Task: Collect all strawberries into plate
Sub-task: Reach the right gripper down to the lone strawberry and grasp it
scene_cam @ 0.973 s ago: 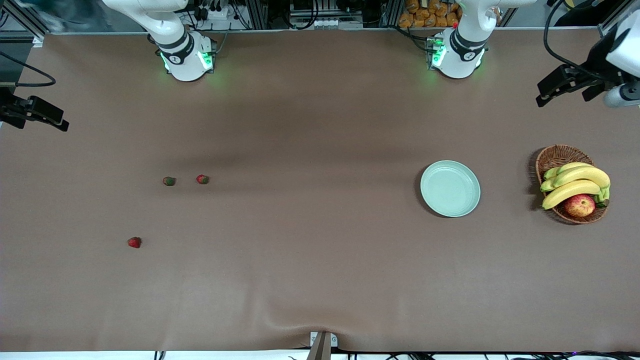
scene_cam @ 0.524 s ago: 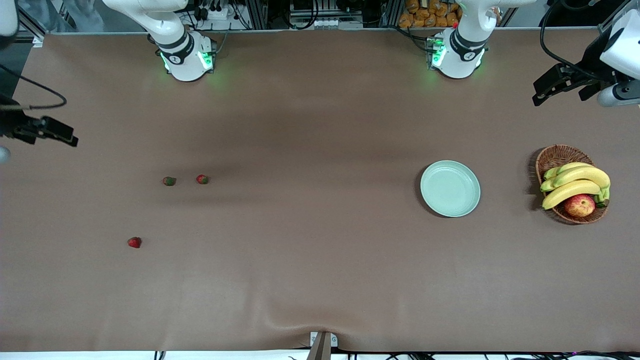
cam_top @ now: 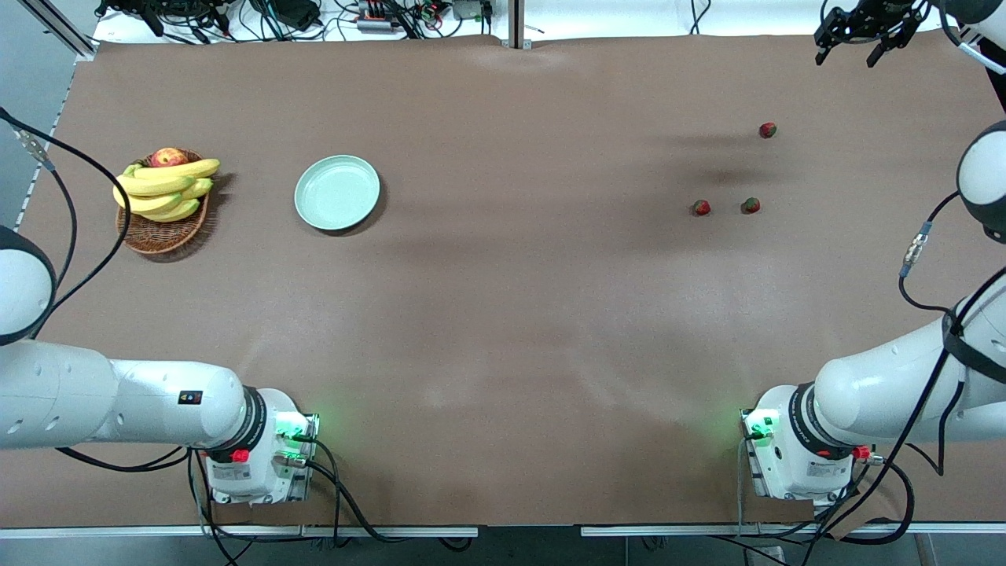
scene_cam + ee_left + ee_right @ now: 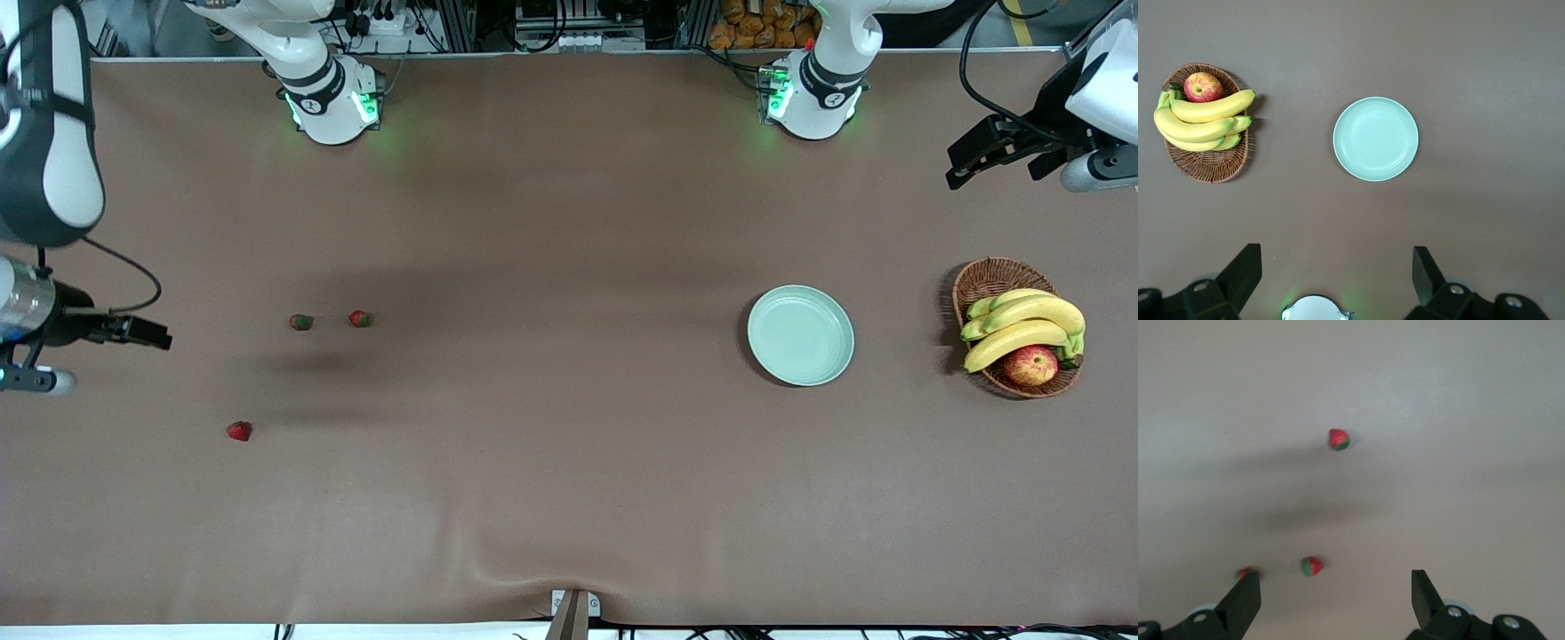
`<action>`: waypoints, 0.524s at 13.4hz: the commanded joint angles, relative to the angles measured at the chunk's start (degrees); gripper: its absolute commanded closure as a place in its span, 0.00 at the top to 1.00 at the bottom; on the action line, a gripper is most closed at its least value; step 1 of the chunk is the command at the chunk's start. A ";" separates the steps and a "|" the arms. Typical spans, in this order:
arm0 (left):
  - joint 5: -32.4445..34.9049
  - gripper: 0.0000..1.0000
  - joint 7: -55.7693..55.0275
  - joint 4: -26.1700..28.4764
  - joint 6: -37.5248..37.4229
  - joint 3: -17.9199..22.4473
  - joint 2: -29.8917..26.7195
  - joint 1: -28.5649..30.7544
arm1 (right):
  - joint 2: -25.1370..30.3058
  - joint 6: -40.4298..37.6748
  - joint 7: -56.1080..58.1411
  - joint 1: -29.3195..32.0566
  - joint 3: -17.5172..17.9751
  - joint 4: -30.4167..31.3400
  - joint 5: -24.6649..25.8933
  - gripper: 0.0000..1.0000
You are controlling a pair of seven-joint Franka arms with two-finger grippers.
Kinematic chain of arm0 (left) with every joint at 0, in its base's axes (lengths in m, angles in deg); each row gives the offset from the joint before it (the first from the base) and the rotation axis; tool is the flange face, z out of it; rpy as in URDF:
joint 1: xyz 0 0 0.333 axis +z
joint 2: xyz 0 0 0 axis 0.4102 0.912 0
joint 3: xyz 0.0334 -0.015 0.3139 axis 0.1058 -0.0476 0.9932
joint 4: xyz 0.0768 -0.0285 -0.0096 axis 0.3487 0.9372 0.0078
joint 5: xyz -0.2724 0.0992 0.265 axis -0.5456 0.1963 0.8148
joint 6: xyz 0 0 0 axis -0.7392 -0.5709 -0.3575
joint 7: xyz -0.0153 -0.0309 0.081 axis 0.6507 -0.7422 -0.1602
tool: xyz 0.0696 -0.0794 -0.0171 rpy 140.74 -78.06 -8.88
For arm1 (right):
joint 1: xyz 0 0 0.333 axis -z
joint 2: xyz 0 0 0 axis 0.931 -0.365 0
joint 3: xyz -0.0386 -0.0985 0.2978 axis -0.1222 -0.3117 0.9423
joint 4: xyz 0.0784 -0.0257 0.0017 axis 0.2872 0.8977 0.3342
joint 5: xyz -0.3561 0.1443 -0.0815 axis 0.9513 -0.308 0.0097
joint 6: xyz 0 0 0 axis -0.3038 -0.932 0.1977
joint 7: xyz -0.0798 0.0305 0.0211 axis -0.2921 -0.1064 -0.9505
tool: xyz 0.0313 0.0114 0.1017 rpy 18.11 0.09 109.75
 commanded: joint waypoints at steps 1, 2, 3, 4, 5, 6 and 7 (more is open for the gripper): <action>0.24 1.00 0.54 -0.66 -0.61 -0.29 -0.09 0.85 | -7.15 7.04 1.42 1.55 0.77 -3.57 -0.49 1.00; 0.15 1.00 0.80 -0.74 -0.61 -0.11 -0.09 1.02 | -9.09 8.29 3.17 1.73 0.77 -4.10 -0.14 1.00; 0.15 1.00 0.89 -0.92 -0.52 -0.11 0.09 1.37 | -11.11 9.00 6.75 1.21 0.77 -4.11 0.22 1.00; 0.15 1.00 0.80 -0.92 -0.17 -0.11 0.09 1.29 | -13.65 10.57 10.44 1.03 0.86 -4.11 -0.04 1.00; 0.15 1.00 0.63 -0.92 0.09 -0.11 0.17 1.29 | -15.85 12.77 12.83 1.29 0.94 -4.11 -0.48 1.00; -0.02 1.00 0.62 -0.92 0.27 -0.20 0.26 1.29 | -18.05 14.53 13.99 0.77 1.03 -4.11 -0.66 1.00; -0.20 1.00 0.62 -0.92 0.36 -0.20 0.26 1.20 | -19.99 15.42 14.08 0.15 1.12 -4.20 -0.40 1.00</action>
